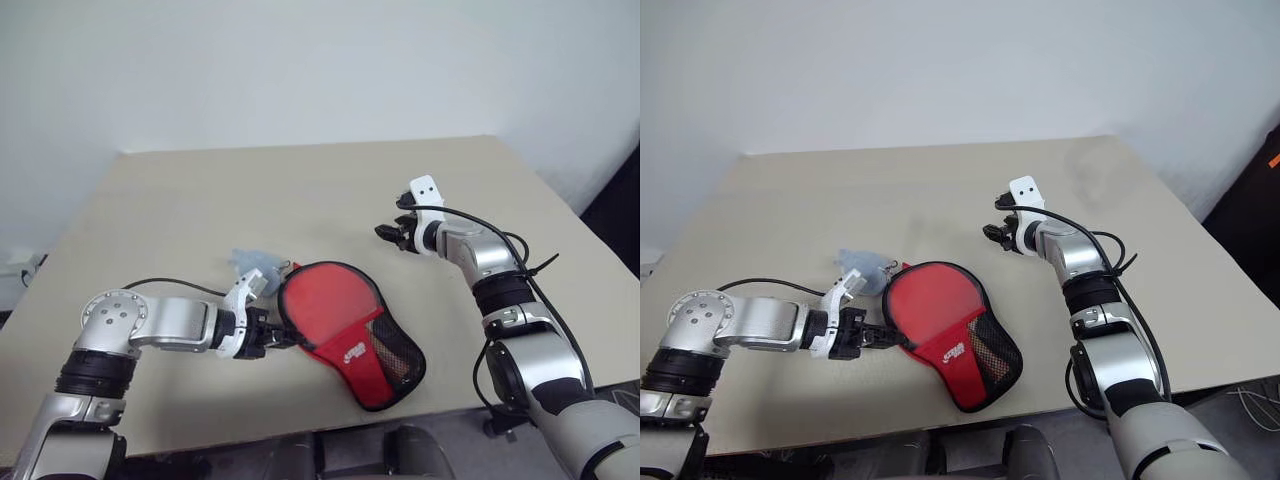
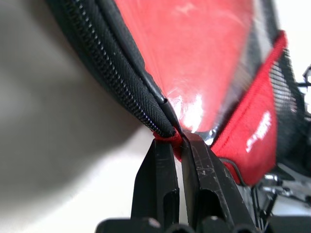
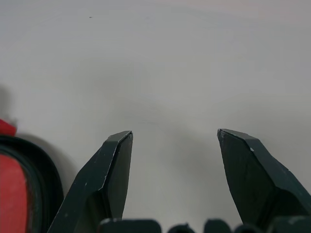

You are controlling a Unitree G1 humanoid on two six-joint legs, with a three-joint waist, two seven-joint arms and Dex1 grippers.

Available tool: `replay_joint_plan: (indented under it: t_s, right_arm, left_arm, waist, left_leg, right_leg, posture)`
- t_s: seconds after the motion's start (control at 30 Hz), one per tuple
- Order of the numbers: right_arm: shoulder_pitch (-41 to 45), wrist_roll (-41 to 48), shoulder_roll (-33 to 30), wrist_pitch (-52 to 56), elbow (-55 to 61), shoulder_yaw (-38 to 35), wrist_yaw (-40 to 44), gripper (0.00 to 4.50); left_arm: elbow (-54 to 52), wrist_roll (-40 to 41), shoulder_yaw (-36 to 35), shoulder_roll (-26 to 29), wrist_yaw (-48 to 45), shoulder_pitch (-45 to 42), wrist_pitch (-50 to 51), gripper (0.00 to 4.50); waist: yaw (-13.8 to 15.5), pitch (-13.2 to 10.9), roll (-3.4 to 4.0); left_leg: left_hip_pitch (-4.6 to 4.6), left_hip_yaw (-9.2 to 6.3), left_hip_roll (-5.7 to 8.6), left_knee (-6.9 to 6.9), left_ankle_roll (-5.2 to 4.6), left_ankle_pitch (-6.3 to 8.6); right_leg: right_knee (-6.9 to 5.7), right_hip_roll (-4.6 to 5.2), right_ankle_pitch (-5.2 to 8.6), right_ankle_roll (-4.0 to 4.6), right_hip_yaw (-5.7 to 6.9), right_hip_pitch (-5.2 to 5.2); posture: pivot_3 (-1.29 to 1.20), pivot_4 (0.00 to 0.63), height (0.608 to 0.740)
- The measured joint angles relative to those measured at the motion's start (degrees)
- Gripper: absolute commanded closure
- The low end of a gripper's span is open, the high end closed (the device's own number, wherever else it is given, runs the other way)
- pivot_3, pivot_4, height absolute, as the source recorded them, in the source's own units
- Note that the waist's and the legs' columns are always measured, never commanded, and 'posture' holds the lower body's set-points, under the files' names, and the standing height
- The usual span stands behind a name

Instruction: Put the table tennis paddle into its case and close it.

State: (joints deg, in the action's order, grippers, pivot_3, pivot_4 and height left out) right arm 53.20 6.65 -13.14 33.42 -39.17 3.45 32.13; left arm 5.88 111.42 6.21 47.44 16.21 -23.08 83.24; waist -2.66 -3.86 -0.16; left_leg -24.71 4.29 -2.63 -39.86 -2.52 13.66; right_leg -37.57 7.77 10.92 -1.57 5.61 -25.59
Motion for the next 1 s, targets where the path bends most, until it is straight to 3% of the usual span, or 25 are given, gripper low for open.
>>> replay_joint_plan:
  t_s: [0.23, 0.47, 0.73, 0.87, 1.0]
  right_arm:
    - [0.0, 0.0, 0.2, 0.0, -0.1, 0.0, 0.0, 1.47]
    - [0.0, 0.0, 0.3, 0.0, -0.1, 0.0, 0.4, 1.47]
    - [0.0, 0.0, 0.3, -0.5, 0.0, 0.5, 1.0, 1.47]
    - [0.0, -0.1, 0.3, -0.7, 0.0, 0.7, 1.0, 1.47]
    - [0.0, -0.1, 0.3, -0.8, 0.0, 0.8, 1.0, 1.47]
  left_arm:
    - [-3.2, 0.0, 4.1, 4.9, -7.9, 0.0, 0.3, 4.49]
    - [-2.7, -0.9, 6.3, 6.3, -9.0, 0.4, -1.5, 4.49]
    - [-7.3, -16.7, 5.5, 6.3, -18.4, -0.1, -0.8, 4.49]
    - [-9.5, -22.9, 3.8, 6.3, -23.1, -0.1, -0.7, 3.47]
    - [-9.8, -26.6, 2.5, 5.9, -25.8, 0.0, -0.3, 2.07]
  waist:
    - [0.0, 0.0, 0.00]
    - [0.0, 0.0, 0.00]
    - [0.0, 0.0, 0.00]
    - [0.0, 0.0, 0.00]
    - [0.0, 0.0, 0.00]
  left_leg:
    - [-0.01, 0.00, 0.00, 0.11, 0.01, 0.00]
    - [-0.01, 0.01, 0.00, 0.18, 0.03, -0.02]
    - [-0.01, 0.10, -0.05, 0.25, 0.17, -0.10]
    - [-0.01, 0.11, -0.10, 0.31, 0.20, -0.12]
    - [-0.01, 0.11, -0.10, 0.32, 0.21, -0.12]
  right_leg:
    - [0.07, 0.01, 0.06, 0.09, -0.01, -0.05]
    - [0.09, -0.01, 0.05, 0.08, -0.01, -0.07]
    - [0.07, -0.08, 0.05, 0.08, -0.01, -0.12]
    - [0.07, -0.12, 0.05, 0.09, -0.02, -0.18]
    - [0.07, -0.13, 0.05, 0.08, -0.03, -0.17]
  posture:
    - [0.00, 0.000, 0.688]
    - [0.00, 0.000, 0.688]
    - [0.00, 0.000, 0.688]
    - [0.00, 0.000, 0.688]
    - [0.00, 0.000, 0.688]
